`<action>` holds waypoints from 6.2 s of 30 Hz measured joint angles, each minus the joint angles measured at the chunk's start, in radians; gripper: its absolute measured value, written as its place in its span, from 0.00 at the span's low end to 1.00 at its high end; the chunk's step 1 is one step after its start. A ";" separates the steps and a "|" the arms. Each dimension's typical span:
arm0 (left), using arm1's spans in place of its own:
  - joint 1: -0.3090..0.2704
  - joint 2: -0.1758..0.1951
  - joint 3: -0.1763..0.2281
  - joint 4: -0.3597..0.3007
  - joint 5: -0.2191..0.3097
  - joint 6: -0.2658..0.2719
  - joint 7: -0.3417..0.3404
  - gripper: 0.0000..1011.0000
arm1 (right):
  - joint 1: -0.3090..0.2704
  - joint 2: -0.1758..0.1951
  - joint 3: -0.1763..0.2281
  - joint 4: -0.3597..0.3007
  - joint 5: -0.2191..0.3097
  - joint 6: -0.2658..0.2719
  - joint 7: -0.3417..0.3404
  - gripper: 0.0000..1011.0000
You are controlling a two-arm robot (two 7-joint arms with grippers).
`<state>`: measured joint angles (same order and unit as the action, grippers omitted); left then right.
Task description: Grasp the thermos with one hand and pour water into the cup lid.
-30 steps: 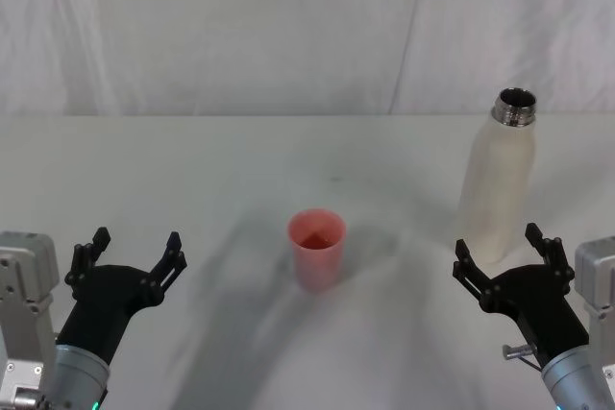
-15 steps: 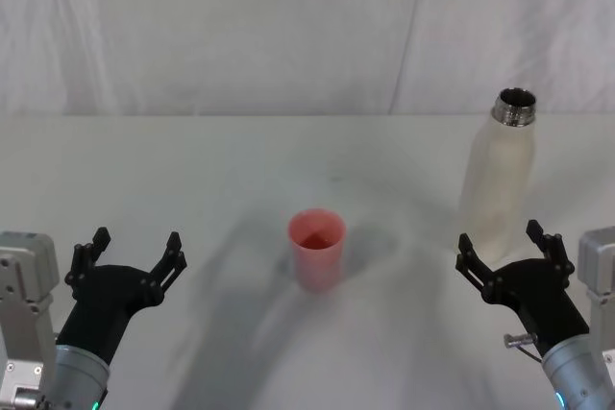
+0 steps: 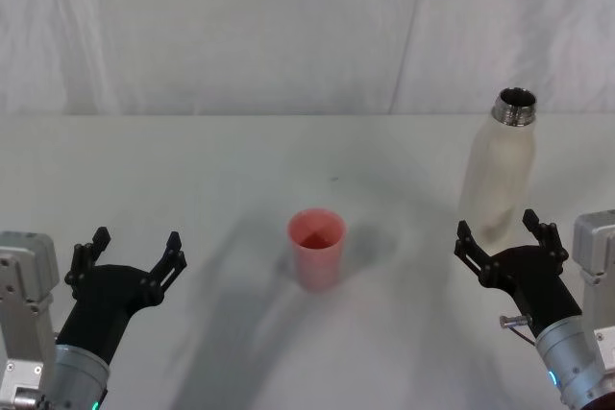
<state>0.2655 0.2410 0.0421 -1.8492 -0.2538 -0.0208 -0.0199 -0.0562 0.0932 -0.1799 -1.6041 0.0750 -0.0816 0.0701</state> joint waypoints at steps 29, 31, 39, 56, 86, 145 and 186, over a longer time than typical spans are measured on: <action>0.000 0.000 0.000 0.000 0.000 0.000 0.000 0.99 | 0.085 -0.027 0.051 0.083 -0.007 -0.020 0.042 0.99; 0.000 0.000 0.000 0.000 0.000 0.000 0.000 0.99 | 0.089 -0.027 0.052 0.086 -0.004 -0.021 0.043 0.99; 0.000 0.000 0.000 0.000 0.000 0.000 0.000 0.99 | 0.107 -0.027 0.055 0.099 0.007 -0.023 0.052 0.99; 0.000 0.000 0.000 0.000 0.000 0.000 0.000 0.99 | 0.160 -0.032 0.054 0.150 0.029 -0.011 0.061 0.99; 0.000 0.000 0.000 0.000 0.000 0.000 0.000 0.99 | 0.208 -0.033 0.049 0.202 0.039 -0.015 0.071 0.96; 0.000 0.000 0.000 0.000 0.000 0.000 0.000 0.99 | 0.262 0.027 0.017 0.106 -0.010 0.020 0.098 0.94; 0.000 0.000 0.000 0.000 0.000 0.000 0.000 0.99 | 0.354 0.159 -0.187 0.059 -0.361 0.034 0.141 0.94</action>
<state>0.2655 0.2410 0.0421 -1.8492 -0.2538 -0.0208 -0.0199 0.2975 0.2523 -0.3666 -1.5453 -0.2860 -0.0475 0.2113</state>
